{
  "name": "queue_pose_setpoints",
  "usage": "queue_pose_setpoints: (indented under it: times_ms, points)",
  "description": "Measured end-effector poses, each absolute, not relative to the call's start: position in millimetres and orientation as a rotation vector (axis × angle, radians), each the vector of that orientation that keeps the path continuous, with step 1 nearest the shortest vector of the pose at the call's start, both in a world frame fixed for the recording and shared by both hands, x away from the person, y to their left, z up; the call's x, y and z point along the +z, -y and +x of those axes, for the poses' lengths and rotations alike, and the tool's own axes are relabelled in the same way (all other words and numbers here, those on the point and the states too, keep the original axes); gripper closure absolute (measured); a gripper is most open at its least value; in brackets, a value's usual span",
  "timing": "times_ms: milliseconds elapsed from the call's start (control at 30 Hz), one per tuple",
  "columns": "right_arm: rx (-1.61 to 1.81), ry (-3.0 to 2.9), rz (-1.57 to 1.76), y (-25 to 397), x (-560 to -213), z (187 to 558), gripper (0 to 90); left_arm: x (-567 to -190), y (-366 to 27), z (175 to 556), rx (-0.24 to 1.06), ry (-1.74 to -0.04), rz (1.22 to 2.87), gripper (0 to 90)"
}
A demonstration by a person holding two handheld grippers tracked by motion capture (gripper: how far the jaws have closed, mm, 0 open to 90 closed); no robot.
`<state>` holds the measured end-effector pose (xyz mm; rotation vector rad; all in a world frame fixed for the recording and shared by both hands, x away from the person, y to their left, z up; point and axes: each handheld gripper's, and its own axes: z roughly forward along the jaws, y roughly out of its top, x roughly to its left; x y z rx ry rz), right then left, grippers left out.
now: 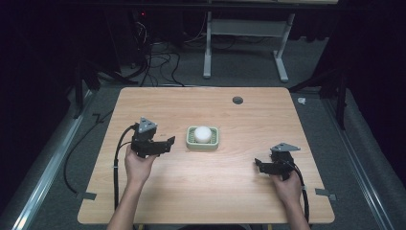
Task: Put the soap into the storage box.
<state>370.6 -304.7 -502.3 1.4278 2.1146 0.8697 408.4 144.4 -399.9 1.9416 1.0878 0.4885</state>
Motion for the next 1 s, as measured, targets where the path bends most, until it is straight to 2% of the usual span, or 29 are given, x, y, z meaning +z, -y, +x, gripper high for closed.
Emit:
queue_pose_setpoints:
  times_ms: [1000]
  points:
    - [0.867, -2.114, 1.428, 304.6, -502.3, 370.6, 19.9, -408.8, -175.3, 383.3, 0.511, -1.165, 1.884, 21.0]
